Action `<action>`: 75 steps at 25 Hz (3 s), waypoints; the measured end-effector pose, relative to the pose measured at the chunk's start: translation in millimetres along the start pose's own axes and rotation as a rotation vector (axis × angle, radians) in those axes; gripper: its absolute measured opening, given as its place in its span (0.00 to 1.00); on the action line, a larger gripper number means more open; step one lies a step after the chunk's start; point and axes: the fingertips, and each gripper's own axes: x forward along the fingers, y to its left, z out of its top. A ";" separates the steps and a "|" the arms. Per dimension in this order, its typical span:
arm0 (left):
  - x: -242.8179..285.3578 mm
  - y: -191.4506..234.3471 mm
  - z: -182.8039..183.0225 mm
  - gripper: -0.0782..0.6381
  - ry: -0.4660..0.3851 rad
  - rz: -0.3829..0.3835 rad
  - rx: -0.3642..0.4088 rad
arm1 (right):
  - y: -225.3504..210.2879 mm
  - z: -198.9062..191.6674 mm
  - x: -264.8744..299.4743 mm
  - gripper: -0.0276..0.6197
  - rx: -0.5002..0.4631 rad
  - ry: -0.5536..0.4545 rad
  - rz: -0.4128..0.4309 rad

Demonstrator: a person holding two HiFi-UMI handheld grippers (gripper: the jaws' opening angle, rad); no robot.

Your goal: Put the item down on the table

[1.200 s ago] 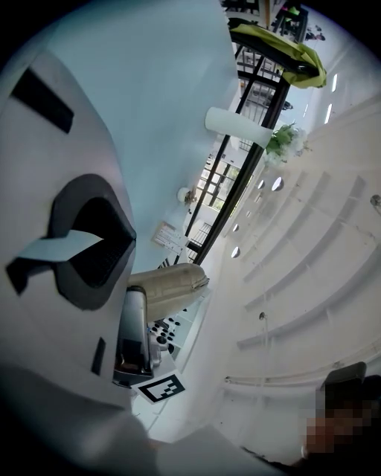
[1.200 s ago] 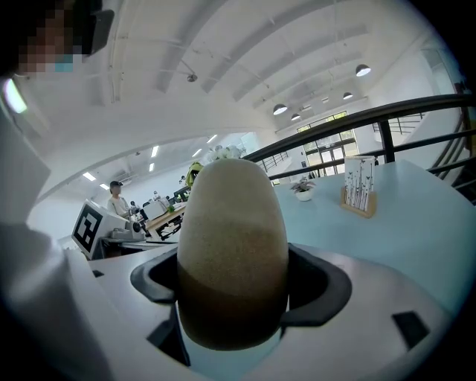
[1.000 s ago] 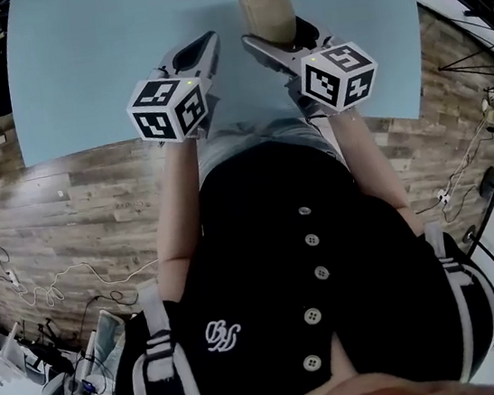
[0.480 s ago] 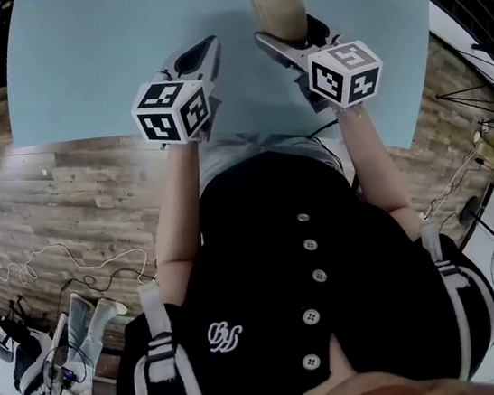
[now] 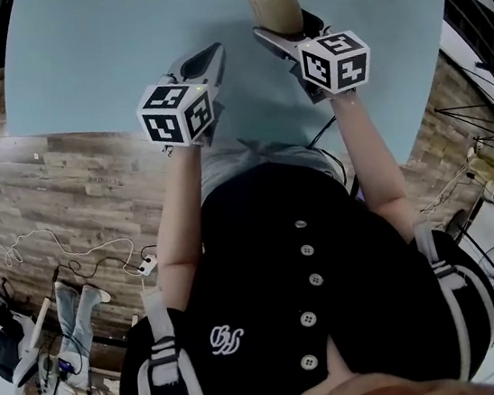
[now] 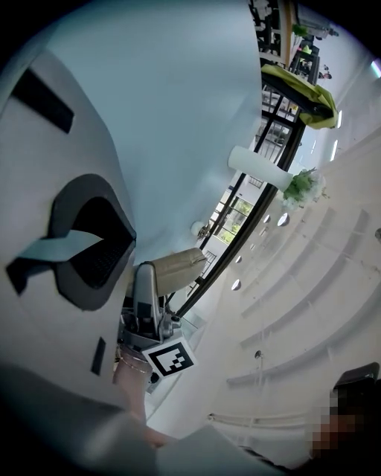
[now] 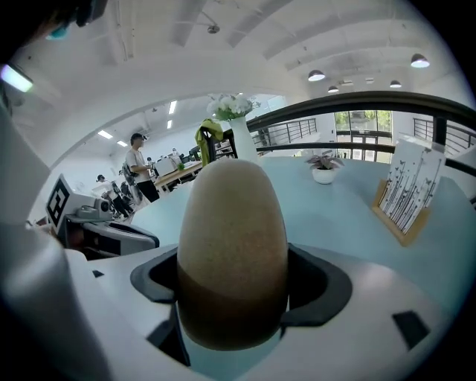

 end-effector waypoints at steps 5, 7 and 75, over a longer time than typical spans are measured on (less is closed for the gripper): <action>3.5 8.9 -3.4 0.12 0.005 0.008 -0.020 | -11.3 2.0 20.3 0.66 -0.036 0.040 -0.017; 5.0 10.4 -3.4 0.12 0.006 0.008 -0.023 | -14.5 3.3 27.3 0.66 -0.055 0.059 -0.023; -24.0 -77.2 71.1 0.12 -0.068 -0.126 0.366 | 55.5 88.1 -106.6 0.23 -0.090 -0.386 -0.089</action>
